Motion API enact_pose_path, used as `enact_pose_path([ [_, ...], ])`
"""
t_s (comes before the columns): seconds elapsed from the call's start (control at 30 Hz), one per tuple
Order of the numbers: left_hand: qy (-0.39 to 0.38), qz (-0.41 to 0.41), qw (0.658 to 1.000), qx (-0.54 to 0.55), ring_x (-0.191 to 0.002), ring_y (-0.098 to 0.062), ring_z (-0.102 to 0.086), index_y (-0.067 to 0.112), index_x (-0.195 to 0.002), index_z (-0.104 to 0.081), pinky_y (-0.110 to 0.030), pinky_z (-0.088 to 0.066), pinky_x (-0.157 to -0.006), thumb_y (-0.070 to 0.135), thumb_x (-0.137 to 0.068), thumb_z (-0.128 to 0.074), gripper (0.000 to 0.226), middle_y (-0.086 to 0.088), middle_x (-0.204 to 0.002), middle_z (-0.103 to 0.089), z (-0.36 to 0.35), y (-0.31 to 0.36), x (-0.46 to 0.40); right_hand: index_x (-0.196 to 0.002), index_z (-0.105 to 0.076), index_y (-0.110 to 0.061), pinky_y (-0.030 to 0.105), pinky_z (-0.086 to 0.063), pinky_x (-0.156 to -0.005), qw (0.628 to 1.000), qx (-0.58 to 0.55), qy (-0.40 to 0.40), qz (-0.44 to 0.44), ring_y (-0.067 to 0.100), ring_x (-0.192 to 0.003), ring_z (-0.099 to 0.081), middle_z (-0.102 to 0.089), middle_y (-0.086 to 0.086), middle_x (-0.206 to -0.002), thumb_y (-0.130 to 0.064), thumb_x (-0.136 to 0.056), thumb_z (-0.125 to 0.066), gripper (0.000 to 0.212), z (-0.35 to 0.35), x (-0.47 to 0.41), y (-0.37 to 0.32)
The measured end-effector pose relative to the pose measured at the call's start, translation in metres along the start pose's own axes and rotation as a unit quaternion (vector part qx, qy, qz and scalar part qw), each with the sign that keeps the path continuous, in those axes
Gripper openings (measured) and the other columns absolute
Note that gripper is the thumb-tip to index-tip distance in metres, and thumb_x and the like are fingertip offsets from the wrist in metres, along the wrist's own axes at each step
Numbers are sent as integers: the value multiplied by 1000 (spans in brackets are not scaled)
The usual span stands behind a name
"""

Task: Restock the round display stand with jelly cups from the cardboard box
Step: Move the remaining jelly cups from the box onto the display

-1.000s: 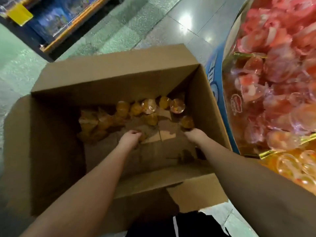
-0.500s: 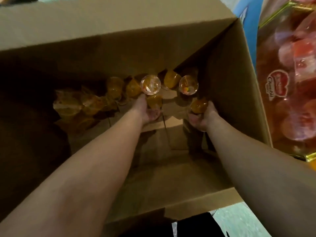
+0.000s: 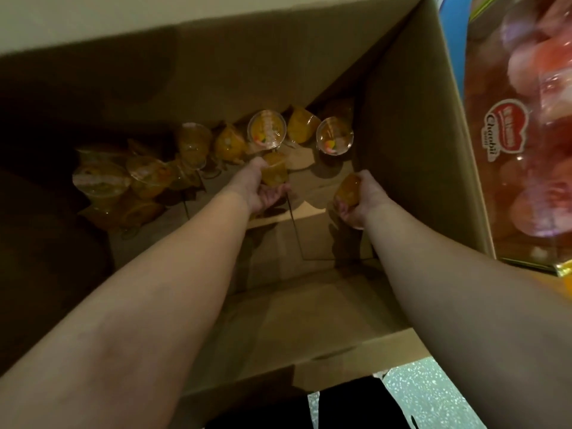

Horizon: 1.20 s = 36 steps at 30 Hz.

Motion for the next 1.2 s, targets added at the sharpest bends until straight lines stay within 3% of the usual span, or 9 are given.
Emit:
enact_pose_path([
  [0.2,-8,-48,997,-55,-86,-20,-71,16,-120,-57,-22,-53,-53,40,-99,-53,32,-18,-108,-72,3,-23,54,-124,-52,-17,27,-53,-65,992,107,-58,21,24,-96,-65,-60,15,-115,-46,-86,-72,52,13,37,9],
  [0.37,-36,-107,991,-77,-80,-16,-68,20,-105,-55,-22,-50,-65,35,-103,-46,17,-16,-111,-73,-3,-49,142,-139,-41,-19,29,-55,-81,963,151,-181,132,24,-102,-66,-58,13,-122,-33,-89,-71,60,34,102,13],
  [0.47,-36,-131,984,-111,-72,-13,-67,17,-118,-54,-21,-47,-60,35,-104,-42,26,-14,-111,-73,-19,-71,197,-140,-39,-24,37,-54,-89,928,184,-241,217,25,-107,-66,-60,8,-125,-25,-88,-72,62,74,145,12],
  [0.57,-72,-154,974,-152,-70,-12,-68,17,-137,-49,-21,-49,-53,37,-104,-40,39,-12,-110,-72,-44,-94,242,-141,-42,-28,36,-51,-85,894,208,-282,281,23,-112,-64,-61,2,-128,-31,-71,-79,79,130,182,8],
  [0.67,-124,-161,964,-172,-75,-15,-66,22,-138,-49,-25,-47,-59,36,-103,-43,39,-10,-109,-73,-80,-122,284,-136,-47,-27,46,-53,-96,893,160,-298,296,27,-113,-64,-64,9,-127,-25,-58,-84,86,191,205,-1],
  [0.73,-138,-173,953,-207,-77,-16,-65,24,-134,-52,-26,-47,-61,33,-103,-45,34,-10,-110,-73,-110,-143,308,-133,-50,-27,44,-53,-94,890,138,-300,315,26,-111,-66,-67,8,-123,-21,-56,-87,86,233,214,-8],
  [0.87,-161,-182,933,-265,-68,-14,-65,29,-132,-51,-23,-46,-54,27,-103,-46,30,-14,-110,-73,-173,-188,338,-127,-52,-35,42,-51,-97,879,125,-297,352,25,-113,-65,-67,5,-124,-14,-79,-78,58,319,226,-19],
  [1.1,-242,-161,884,-366,-77,-19,-65,23,-127,-55,-28,-45,-61,23,-101,-51,27,-14,-110,-73,-260,-269,351,-140,-45,-23,30,-53,-82,890,20,-282,357,27,-109,-67,-66,10,-124,-2,-84,-69,64,453,228,-14],
  [1.2,-267,-133,868,-397,-75,-20,-63,14,-128,-49,-28,-42,-56,21,-101,-49,28,-14,-103,-72,-290,-305,340,-140,-45,-19,33,-54,-87,900,-57,-260,345,31,-109,-67,-70,13,-115,-1,-84,-67,63,500,214,-3],
])
Point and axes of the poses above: each hand's wrist, its own x-axis away from the middle knuckle, its own z-axis out of the back of the hand, y = z × x, the point moved 3 cm from there along -x, towards the middle knuckle
